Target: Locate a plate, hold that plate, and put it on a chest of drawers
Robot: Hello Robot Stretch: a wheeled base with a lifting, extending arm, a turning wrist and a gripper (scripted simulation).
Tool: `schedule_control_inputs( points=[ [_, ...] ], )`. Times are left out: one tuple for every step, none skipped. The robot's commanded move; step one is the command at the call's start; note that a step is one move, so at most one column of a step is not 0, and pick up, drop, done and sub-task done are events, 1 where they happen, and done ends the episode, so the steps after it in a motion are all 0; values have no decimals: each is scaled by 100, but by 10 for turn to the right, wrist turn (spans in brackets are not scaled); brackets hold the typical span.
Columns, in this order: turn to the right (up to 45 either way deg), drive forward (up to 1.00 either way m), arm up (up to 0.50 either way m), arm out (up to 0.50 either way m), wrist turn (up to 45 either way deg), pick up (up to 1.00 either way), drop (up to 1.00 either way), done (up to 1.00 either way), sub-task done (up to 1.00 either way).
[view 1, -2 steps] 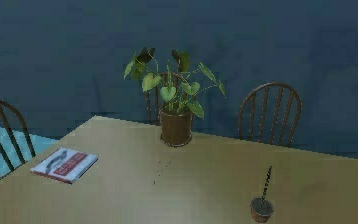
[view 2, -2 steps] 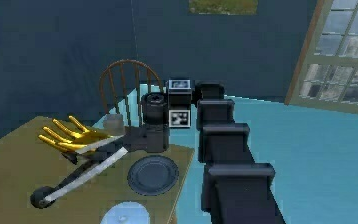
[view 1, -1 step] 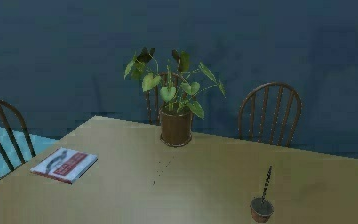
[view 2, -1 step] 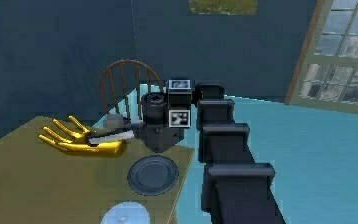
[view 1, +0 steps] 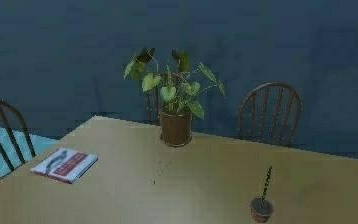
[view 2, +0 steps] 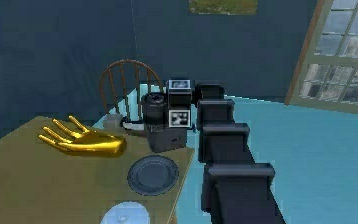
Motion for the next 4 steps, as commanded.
schedule_control_inputs(
  points=[
    [0,0,-30,0,0,0,0,0,0],
    [0,0,0,0,0,100,0,0,0],
    [0,0,10,0,0,0,0,0,0],
    [0,0,20,0,0,0,0,0,0]
  ],
)
